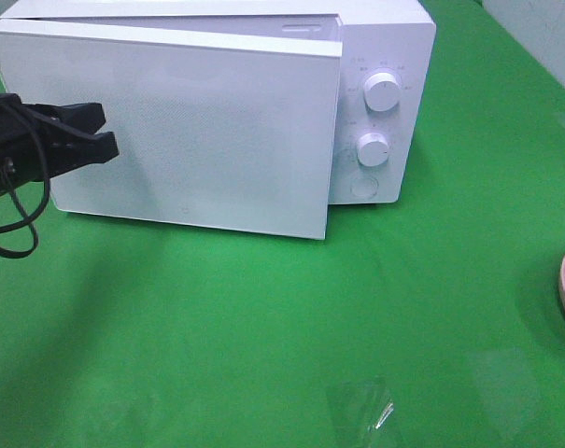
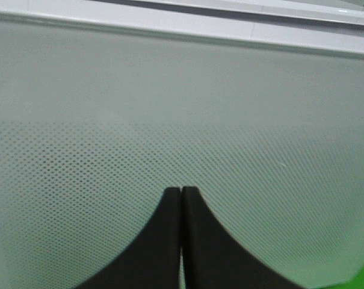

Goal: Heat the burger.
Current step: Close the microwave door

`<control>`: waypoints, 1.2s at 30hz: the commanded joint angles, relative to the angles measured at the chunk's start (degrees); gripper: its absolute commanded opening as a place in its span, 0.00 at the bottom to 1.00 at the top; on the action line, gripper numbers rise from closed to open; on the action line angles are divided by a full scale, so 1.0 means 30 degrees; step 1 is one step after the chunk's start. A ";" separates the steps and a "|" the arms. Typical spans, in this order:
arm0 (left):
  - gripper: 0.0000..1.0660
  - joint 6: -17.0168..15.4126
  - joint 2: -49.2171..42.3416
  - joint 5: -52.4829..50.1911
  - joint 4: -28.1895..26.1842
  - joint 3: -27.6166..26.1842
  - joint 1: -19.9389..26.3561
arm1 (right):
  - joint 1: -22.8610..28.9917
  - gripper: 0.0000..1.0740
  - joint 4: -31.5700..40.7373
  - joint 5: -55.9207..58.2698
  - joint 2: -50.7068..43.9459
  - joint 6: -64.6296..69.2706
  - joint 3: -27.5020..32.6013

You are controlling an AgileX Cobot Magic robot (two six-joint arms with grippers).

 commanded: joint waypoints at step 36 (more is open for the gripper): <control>0.00 0.4393 0.5080 0.3648 -0.7200 -0.8804 -0.5596 | -0.0057 0.71 0.0076 -0.0229 -0.0497 -0.0248 0.0038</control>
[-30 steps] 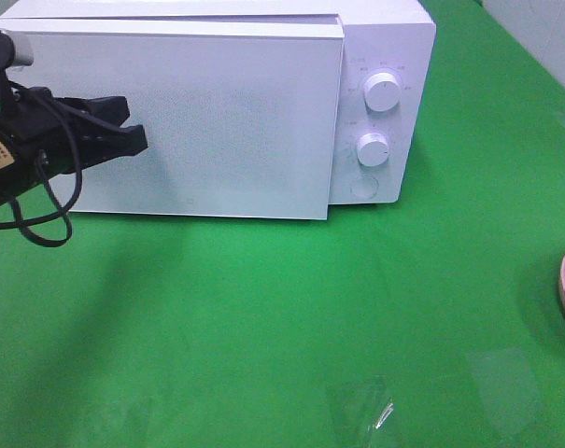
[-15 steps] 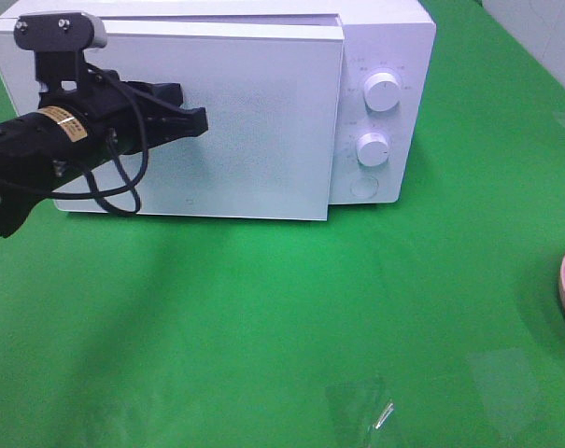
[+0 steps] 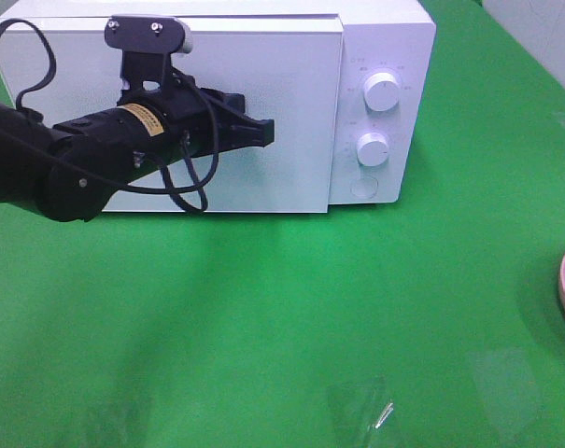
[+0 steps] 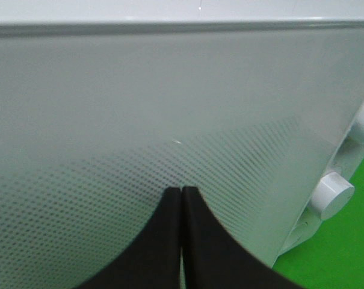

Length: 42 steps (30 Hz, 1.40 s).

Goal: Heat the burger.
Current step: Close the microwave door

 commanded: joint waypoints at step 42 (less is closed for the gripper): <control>0.18 0.0306 0.0688 0.8728 -0.1700 -0.6417 -0.3533 | -0.0057 0.71 0.0038 -0.0229 -0.0497 -0.0248 0.0038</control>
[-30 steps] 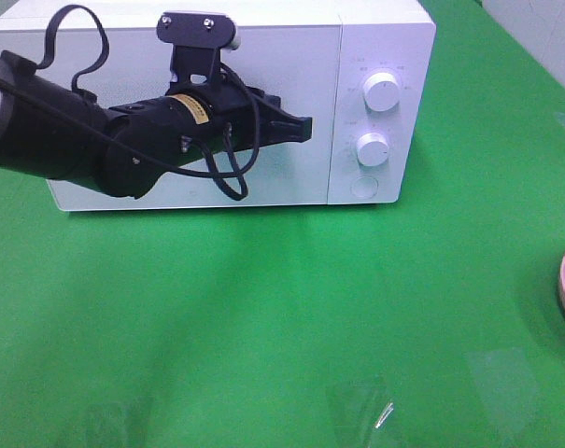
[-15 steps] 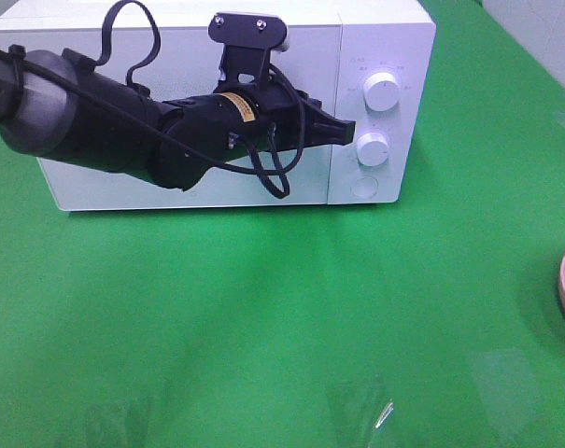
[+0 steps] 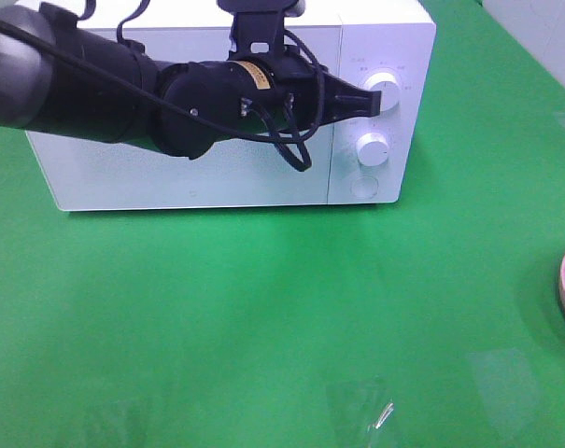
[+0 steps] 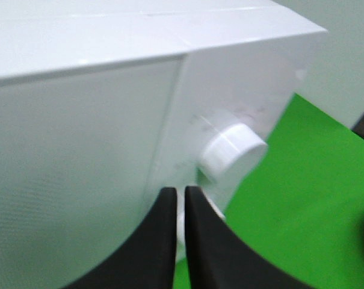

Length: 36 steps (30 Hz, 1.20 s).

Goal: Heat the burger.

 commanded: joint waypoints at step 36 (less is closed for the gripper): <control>0.95 -0.4221 -0.6685 2.5688 0.4412 0.1375 -0.1184 | -0.0057 0.71 -0.0038 -0.0229 -0.0497 -0.0248 0.0038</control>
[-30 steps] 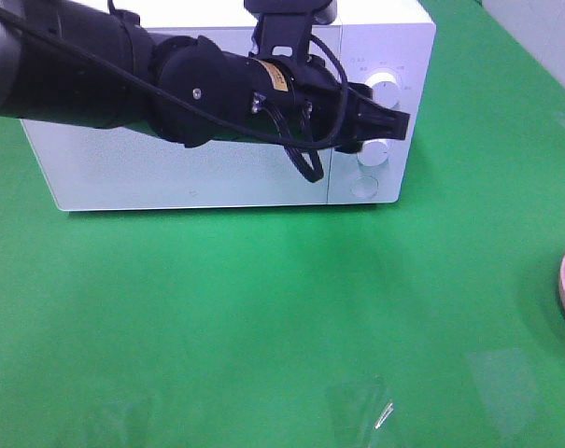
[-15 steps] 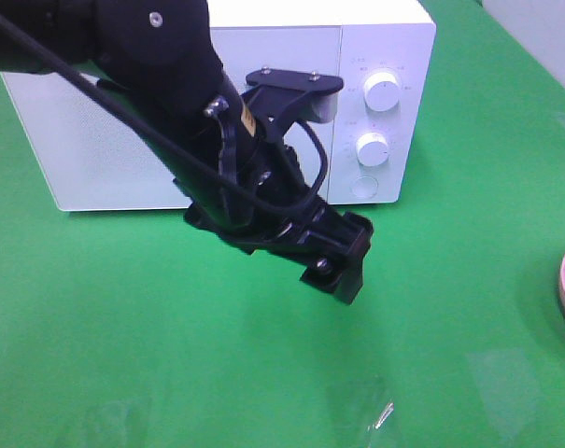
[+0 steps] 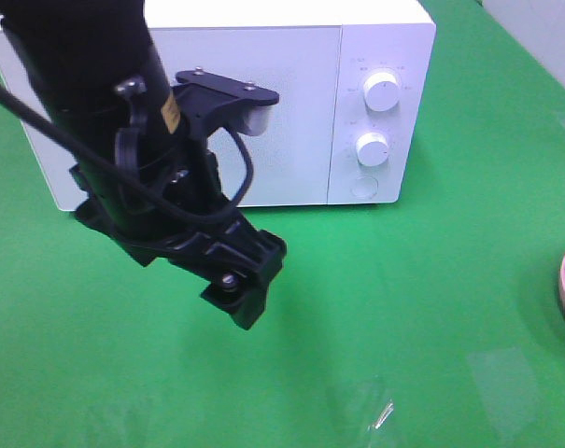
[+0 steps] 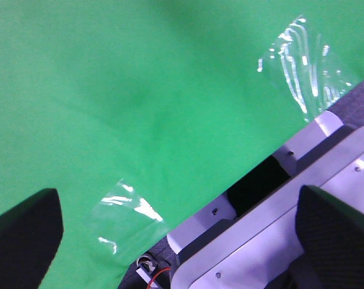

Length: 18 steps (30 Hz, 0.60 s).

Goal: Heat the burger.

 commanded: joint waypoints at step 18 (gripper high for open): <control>0.94 0.2235 -0.9855 -0.0306 -0.2254 0.9874 1.2605 | -0.0057 0.71 -0.0038 -0.0229 -0.0497 -0.0248 0.0038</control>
